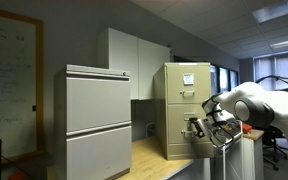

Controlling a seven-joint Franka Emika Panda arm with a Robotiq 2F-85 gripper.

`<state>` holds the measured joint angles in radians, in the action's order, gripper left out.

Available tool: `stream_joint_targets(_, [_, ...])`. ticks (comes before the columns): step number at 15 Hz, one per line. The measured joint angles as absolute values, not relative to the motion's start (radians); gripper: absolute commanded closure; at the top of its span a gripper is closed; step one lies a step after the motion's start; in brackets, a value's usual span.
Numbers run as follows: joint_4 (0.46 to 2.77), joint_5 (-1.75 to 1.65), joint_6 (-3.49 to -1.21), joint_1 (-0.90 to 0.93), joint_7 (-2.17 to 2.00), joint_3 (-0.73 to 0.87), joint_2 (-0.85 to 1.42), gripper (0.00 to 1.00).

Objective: Open the bottom drawer

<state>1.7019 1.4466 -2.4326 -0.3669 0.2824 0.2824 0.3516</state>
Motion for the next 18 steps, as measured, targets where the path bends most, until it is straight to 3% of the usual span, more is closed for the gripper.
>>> stream_joint_targets(4, [1.704,1.418,-2.433,-0.363,0.283,0.278,0.395,0.00])
stream_joint_targets(6, [1.704,1.396,-2.433,-0.364,0.282,0.278,0.415,0.27])
stream_joint_targets(15, [1.682,1.325,-2.396,-0.375,0.269,0.280,0.392,0.95])
stream_joint_targets(16, [1.679,1.300,-2.392,-0.375,0.263,0.280,0.384,0.99])
stream_joint_targets(18, [1.676,1.258,-2.391,-0.374,0.260,0.280,0.372,0.96])
